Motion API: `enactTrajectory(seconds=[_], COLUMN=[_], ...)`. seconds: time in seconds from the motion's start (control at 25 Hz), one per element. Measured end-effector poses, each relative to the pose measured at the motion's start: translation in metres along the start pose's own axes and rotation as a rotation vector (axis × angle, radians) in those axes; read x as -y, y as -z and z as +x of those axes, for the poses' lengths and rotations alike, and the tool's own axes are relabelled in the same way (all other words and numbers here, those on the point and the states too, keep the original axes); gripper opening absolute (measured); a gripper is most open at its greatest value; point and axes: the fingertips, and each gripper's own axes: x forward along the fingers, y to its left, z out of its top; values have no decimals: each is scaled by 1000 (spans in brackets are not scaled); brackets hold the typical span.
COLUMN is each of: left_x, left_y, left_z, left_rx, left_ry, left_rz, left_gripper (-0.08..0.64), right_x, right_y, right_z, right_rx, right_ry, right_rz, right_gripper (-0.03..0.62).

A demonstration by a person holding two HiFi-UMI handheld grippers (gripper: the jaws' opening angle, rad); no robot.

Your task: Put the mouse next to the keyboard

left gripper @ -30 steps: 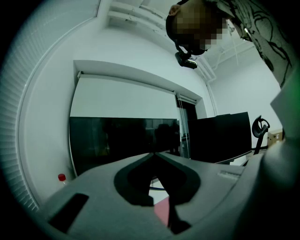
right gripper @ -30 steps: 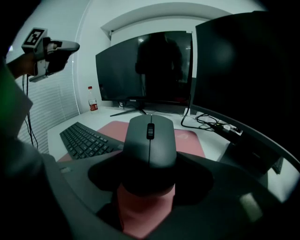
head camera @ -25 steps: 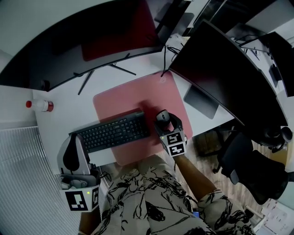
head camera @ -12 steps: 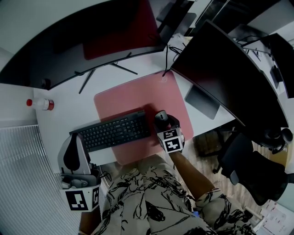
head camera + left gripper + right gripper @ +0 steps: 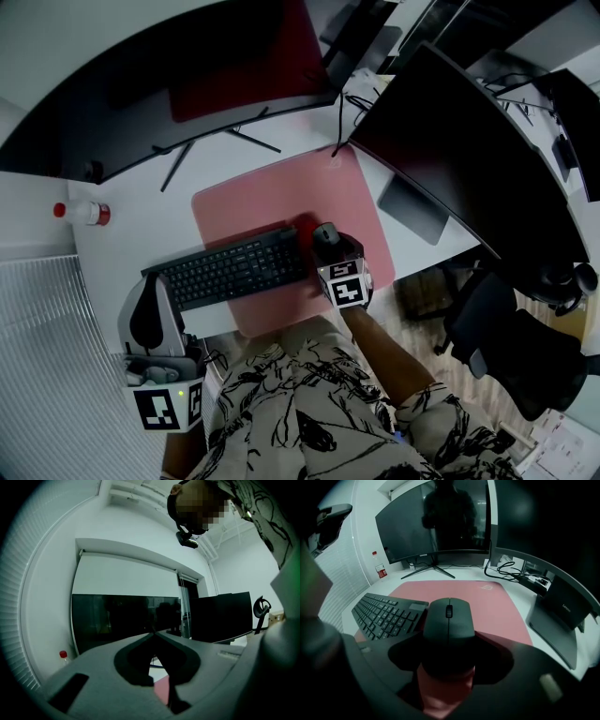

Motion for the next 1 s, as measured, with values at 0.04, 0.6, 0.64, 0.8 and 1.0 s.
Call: enactTrajectory(seconds=[0.04,0.6,0.64,0.8,1.0], left_x=[0,3,4,5,4], left_y=[-1,1,1,1,0], left_z=[0,3,4,4,5], left_rx=[1,-2,-4,-5,-6], left_ry=[-1,-3,-3,-5,-8], left_rz=[0,-1,-1,-2,-1], left_gripper=[0,0,0,0,0], right_x=[0,5,5,6,6], right_y=[-1,-7,-7,-6,-7], right_z=[0,8,8,11,11], right_rx=[2,45,49,57,81], right_ry=[3,67,69,73,82], right_rz=[0,8,9,23,27], right_gripper=[305,305,305,304,304])
